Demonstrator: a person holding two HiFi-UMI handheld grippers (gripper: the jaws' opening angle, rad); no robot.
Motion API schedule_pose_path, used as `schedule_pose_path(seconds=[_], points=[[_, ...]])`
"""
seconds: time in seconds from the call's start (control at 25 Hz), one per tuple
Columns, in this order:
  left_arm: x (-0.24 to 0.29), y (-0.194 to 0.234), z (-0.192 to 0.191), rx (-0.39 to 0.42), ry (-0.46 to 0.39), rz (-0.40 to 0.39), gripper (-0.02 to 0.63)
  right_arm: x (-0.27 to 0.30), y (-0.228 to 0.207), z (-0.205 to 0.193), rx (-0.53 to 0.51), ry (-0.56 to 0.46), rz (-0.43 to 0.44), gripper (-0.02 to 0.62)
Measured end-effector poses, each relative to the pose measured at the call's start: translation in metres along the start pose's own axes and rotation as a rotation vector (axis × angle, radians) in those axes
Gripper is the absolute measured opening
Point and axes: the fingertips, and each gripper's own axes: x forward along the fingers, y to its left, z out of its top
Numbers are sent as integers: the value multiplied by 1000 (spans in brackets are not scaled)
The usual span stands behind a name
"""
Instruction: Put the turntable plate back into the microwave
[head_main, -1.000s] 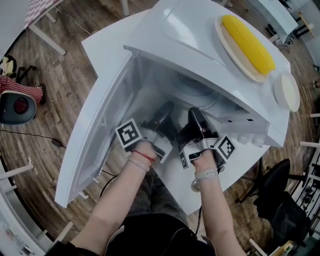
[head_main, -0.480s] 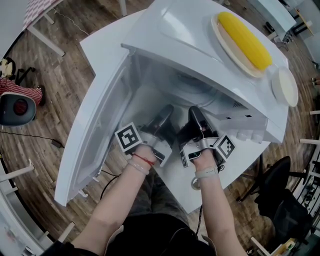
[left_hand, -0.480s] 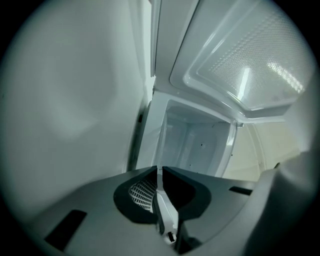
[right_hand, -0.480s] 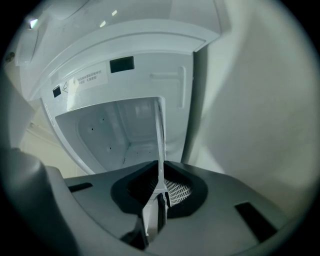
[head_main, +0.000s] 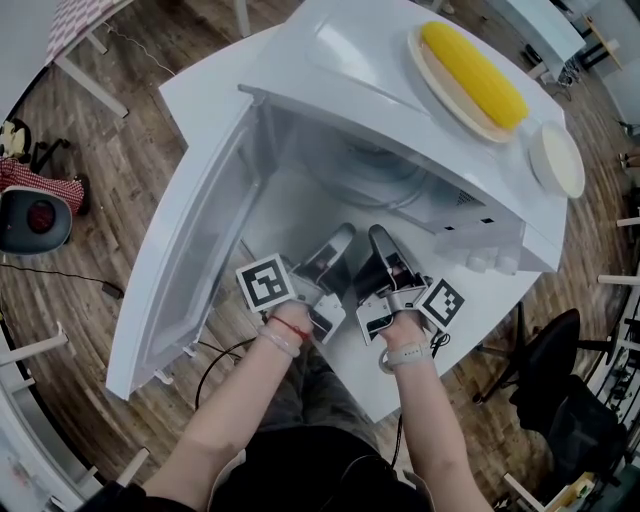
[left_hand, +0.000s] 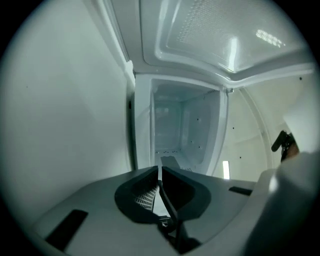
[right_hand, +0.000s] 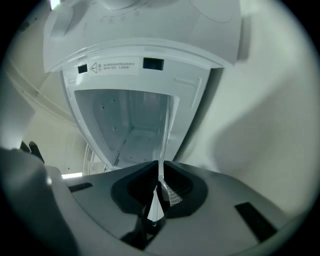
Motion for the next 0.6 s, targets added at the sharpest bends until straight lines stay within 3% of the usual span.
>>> schedule_pose_path(seconds=[0.08, 0.24, 0.44, 0.6], points=[[-4, 2, -4, 94, 32, 34, 34, -4, 5, -6, -77, 35, 8, 51], [-10, 3, -10, 378, 111, 107, 20, -14, 8, -15, -219, 89, -4, 45], [-14, -16, -27, 598, 174, 110, 12, -32, 8, -28, -286, 119, -32, 34], [-21, -20, -38, 773, 220, 151, 12, -47, 14, -34, -400, 124, -53, 28]])
